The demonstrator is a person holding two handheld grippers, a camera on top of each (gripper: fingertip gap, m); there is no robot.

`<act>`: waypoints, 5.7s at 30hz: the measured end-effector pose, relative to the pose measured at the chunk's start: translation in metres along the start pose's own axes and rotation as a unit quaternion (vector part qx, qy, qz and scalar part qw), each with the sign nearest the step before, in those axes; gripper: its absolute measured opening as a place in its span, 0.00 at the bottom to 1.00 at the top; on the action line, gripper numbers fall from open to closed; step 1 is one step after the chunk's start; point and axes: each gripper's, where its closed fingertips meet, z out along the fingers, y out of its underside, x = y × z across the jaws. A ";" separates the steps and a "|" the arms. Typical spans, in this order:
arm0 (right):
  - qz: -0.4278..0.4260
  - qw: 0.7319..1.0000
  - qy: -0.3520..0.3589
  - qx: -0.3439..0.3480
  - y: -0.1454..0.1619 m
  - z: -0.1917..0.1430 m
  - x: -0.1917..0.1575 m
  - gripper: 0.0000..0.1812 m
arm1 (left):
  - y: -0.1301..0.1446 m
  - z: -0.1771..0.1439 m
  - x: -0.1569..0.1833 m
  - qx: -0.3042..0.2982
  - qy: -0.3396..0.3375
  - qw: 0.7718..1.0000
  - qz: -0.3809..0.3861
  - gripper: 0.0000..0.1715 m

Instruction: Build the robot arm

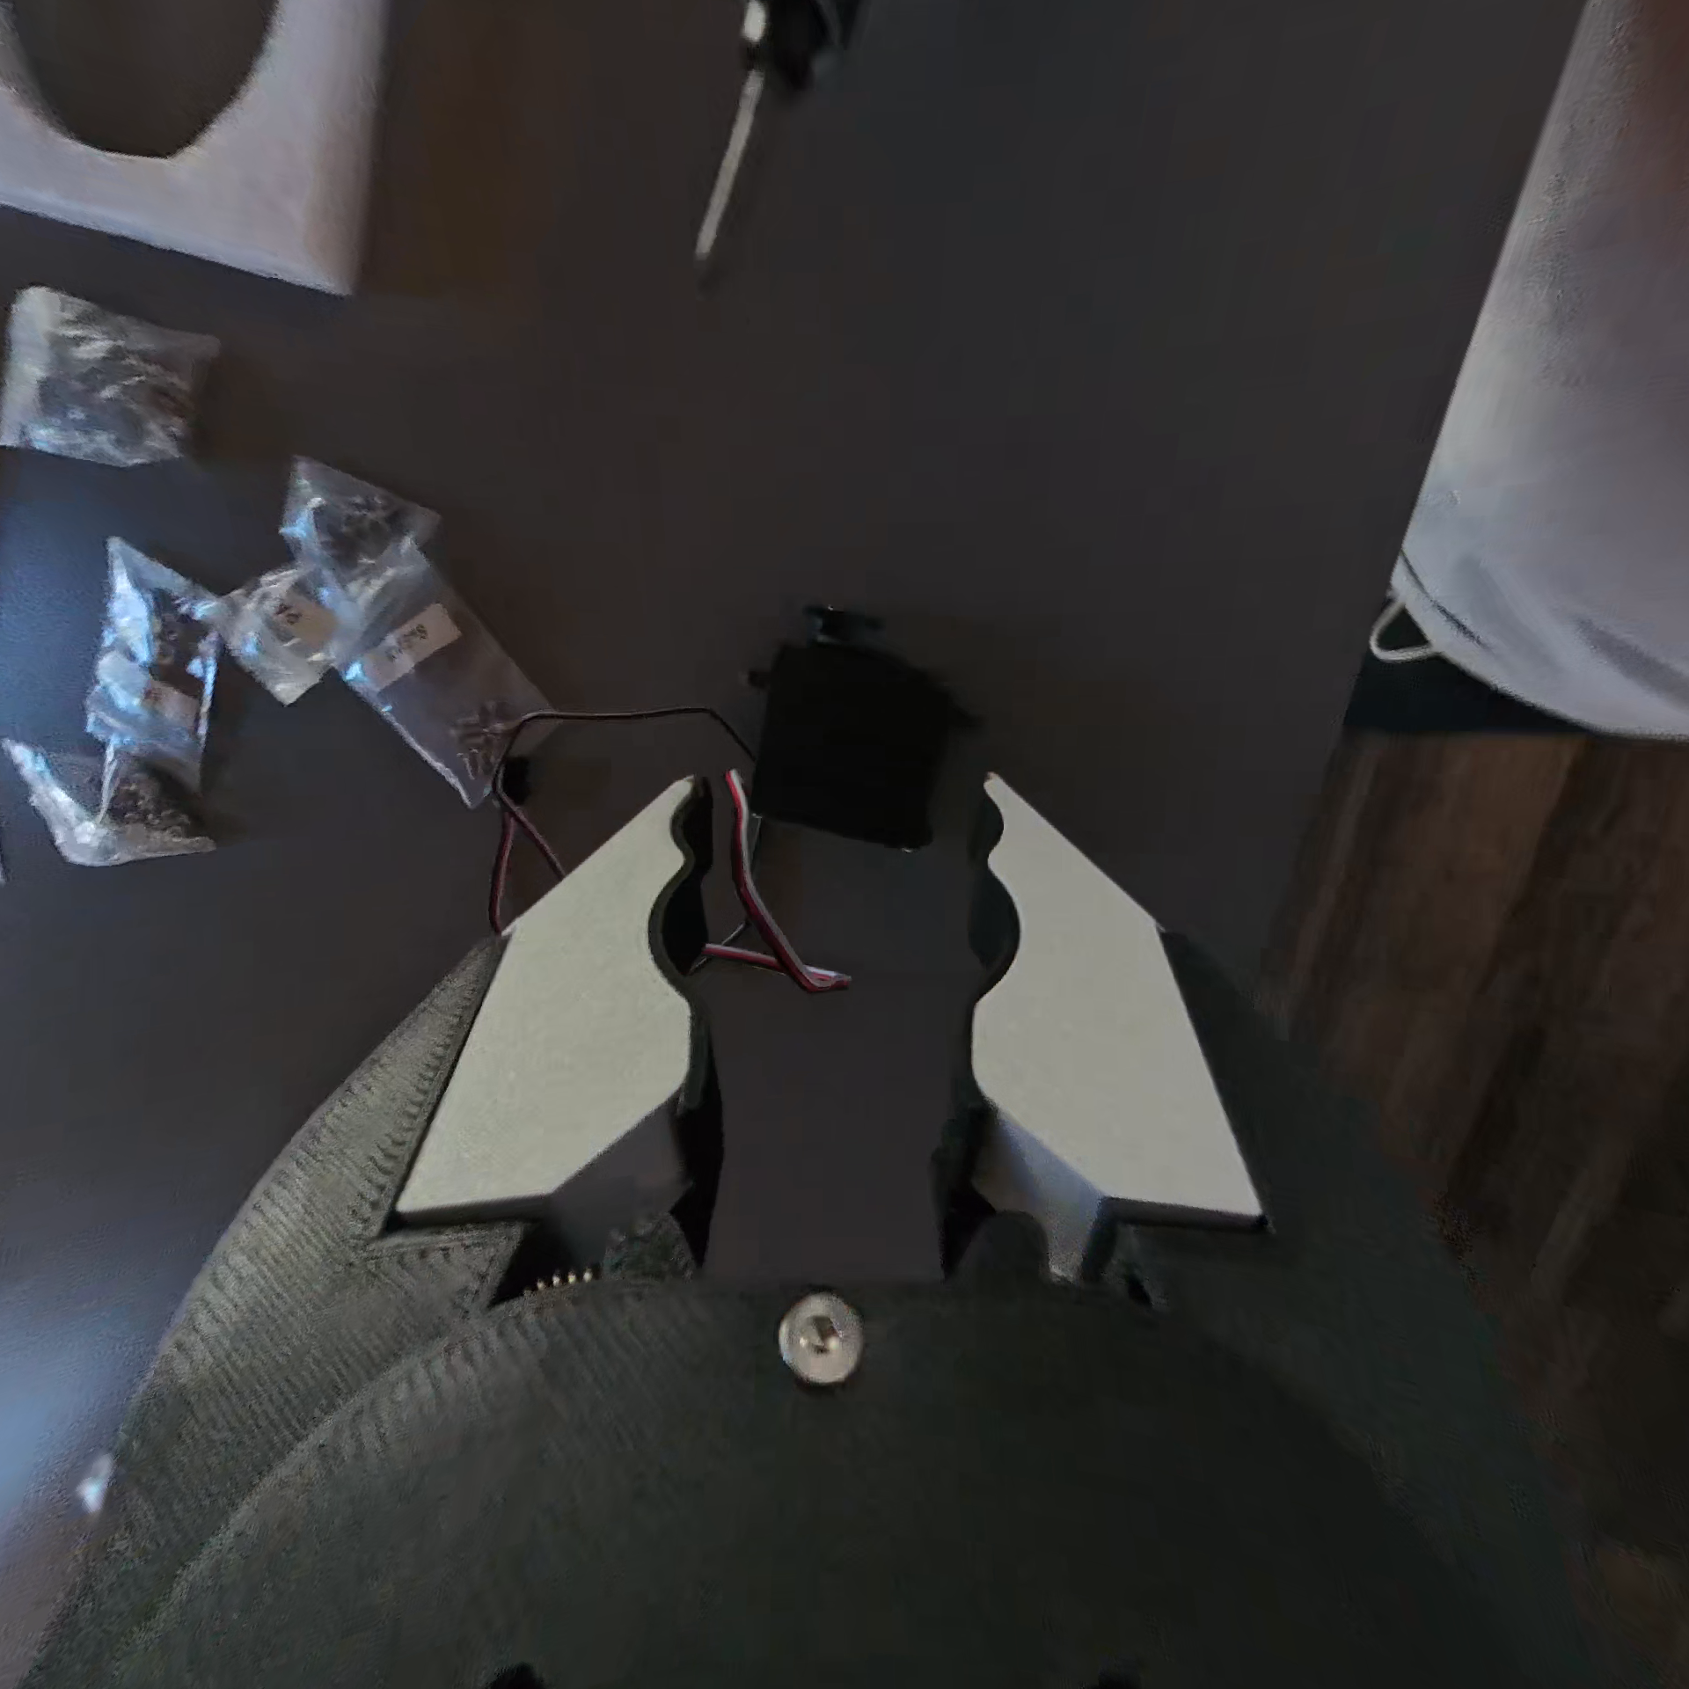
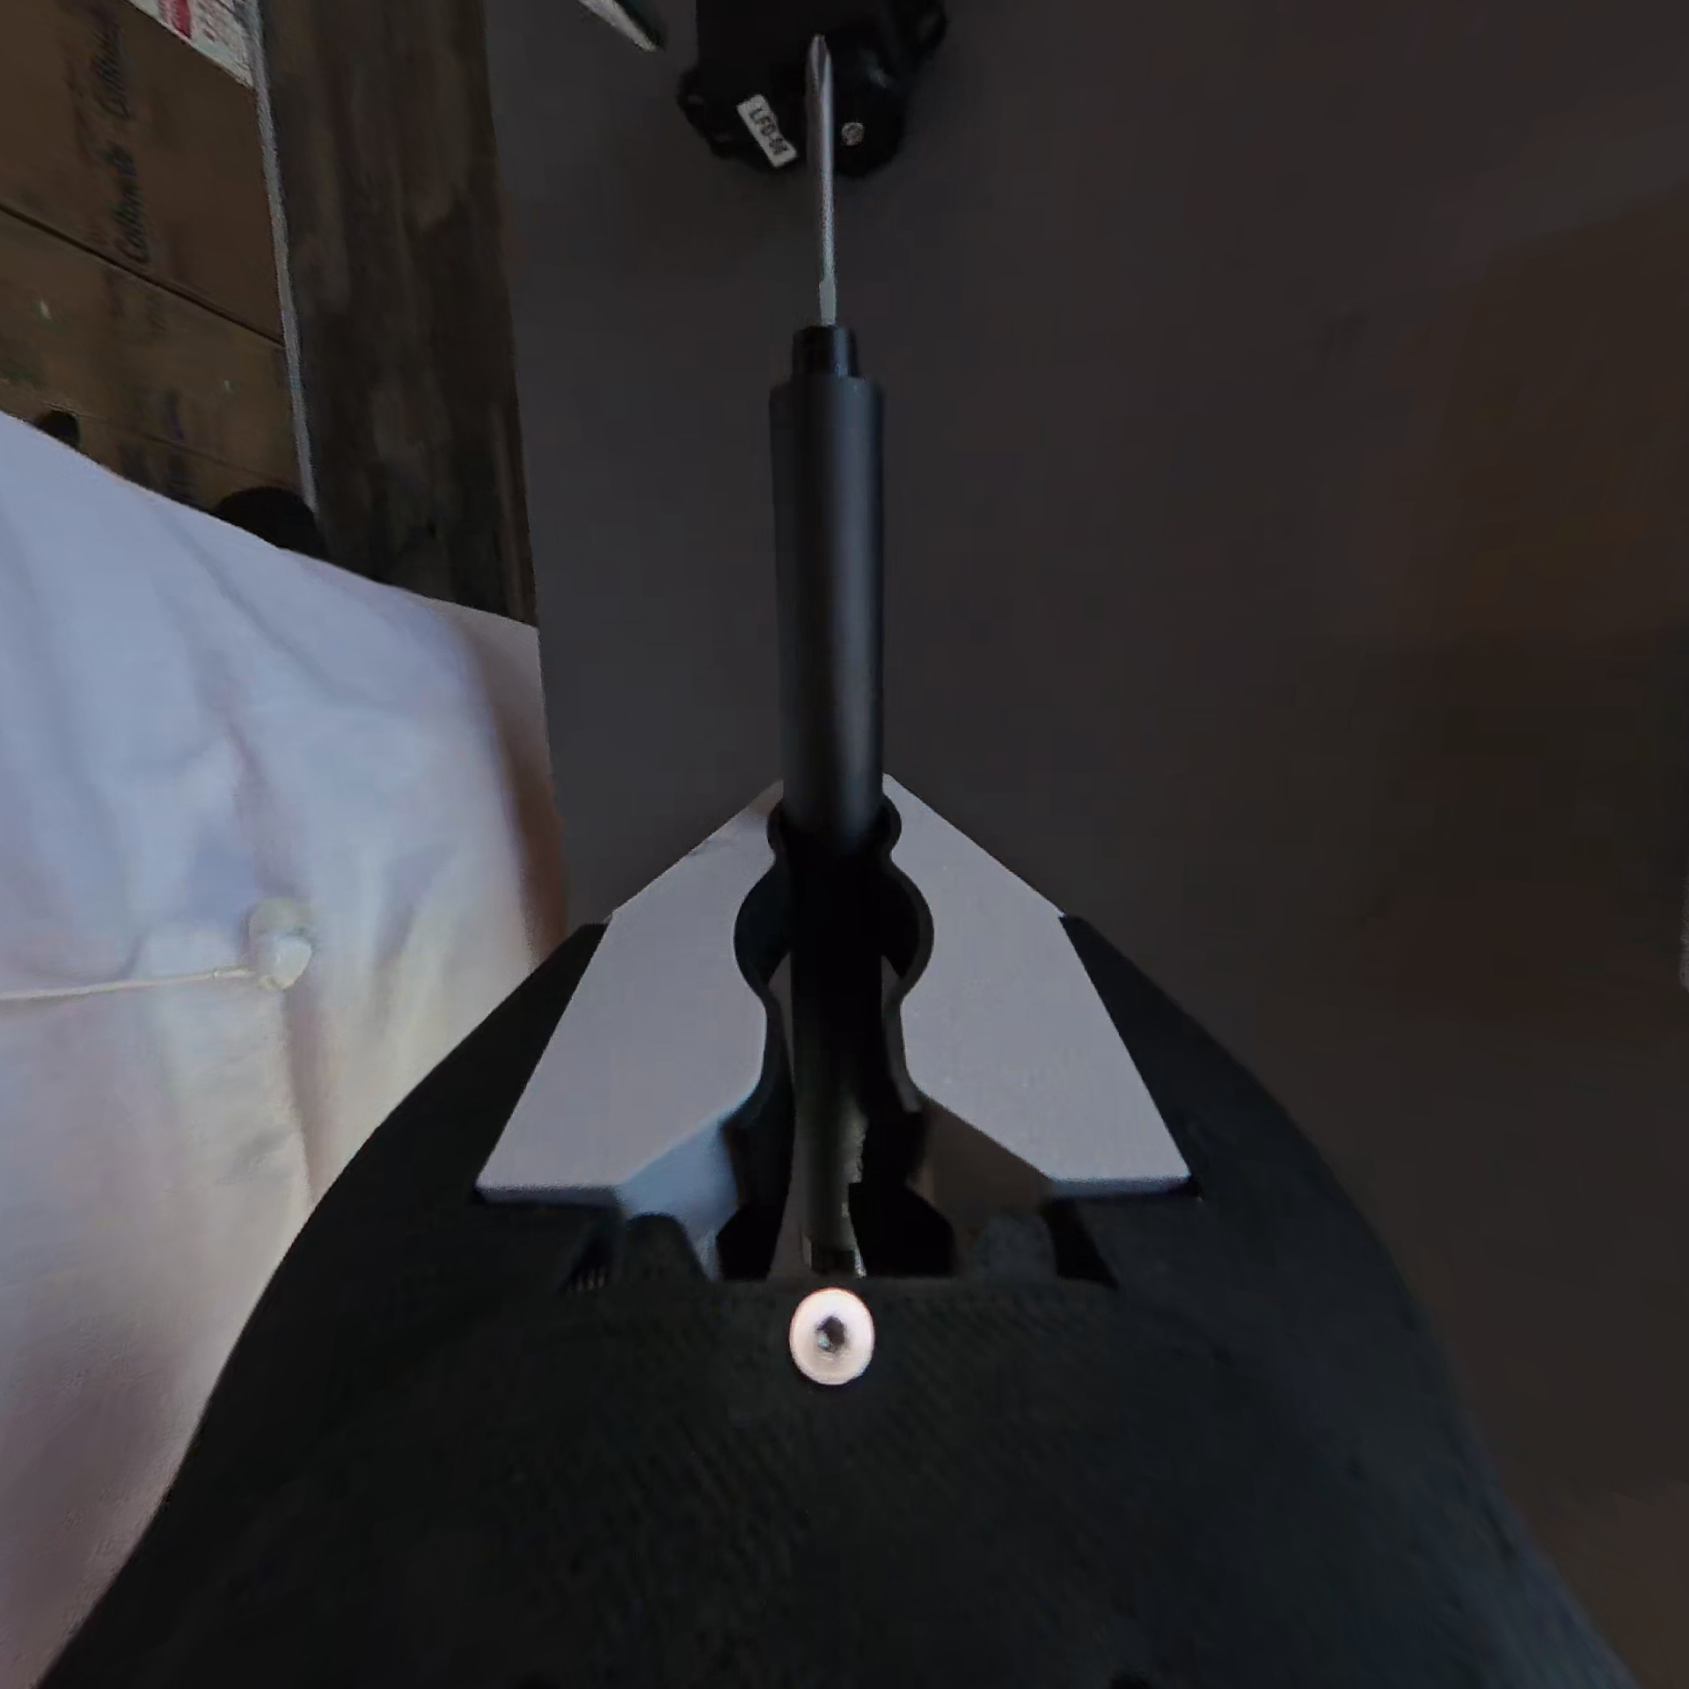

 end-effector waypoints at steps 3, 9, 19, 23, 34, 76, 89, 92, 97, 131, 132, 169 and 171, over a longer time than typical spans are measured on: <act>0.021 0.999 -0.016 0.021 -0.006 0.001 -0.001 0.06 | 0.008 0.010 -0.001 -0.033 0.022 0.998 0.044 0.30; 0.054 0.996 -0.016 0.062 -0.012 -0.001 -0.001 0.06 | 0.004 0.022 0.003 -0.023 0.095 0.993 0.063 0.30; 0.104 0.990 -0.039 0.091 -0.007 0.001 0.009 0.06 | -0.008 0.026 0.002 0.034 0.105 0.993 0.036 0.30; 0.104 0.990 -0.050 0.086 -0.006 -0.002 0.014 0.06 | -0.008 0.027 0.001 0.033 0.105 0.993 0.035 0.29; 0.093 0.989 -0.082 0.081 -0.011 -0.003 0.019 0.06 | -0.014 0.028 -0.001 0.043 0.100 0.994 0.027 0.29; 0.127 0.949 -0.232 0.169 -0.032 -0.019 0.029 0.05 | -0.029 0.036 -0.029 0.150 0.076 0.982 -0.082 0.30; 0.120 0.951 -0.231 0.165 -0.032 -0.018 0.028 0.05 | -0.030 0.036 -0.030 0.159 0.086 0.978 -0.100 0.30; 0.121 0.951 -0.232 0.164 -0.032 -0.018 0.028 0.05 | -0.030 0.036 -0.030 0.162 0.088 0.977 -0.106 0.30; 0.122 0.950 -0.234 0.165 -0.032 -0.018 0.028 0.05 | -0.030 0.036 -0.031 0.164 0.091 0.976 -0.107 0.30; 0.135 0.944 -0.236 0.187 -0.037 -0.024 0.033 0.05 | -0.069 -0.013 -0.086 0.424 0.247 0.776 -0.396 0.27; 0.137 0.943 -0.232 0.194 -0.038 -0.025 0.035 0.05 | -0.072 -0.022 -0.097 0.448 0.247 0.761 -0.399 0.27; 0.172 0.932 -0.199 0.249 -0.044 -0.038 0.058 0.05 | -0.068 -0.025 -0.271 0.422 -0.329 0.815 -0.222 0.26; 0.173 0.934 -0.193 0.245 -0.043 -0.037 0.059 0.05 | -0.072 -0.025 -0.269 0.444 -0.292 0.815 -0.233 0.26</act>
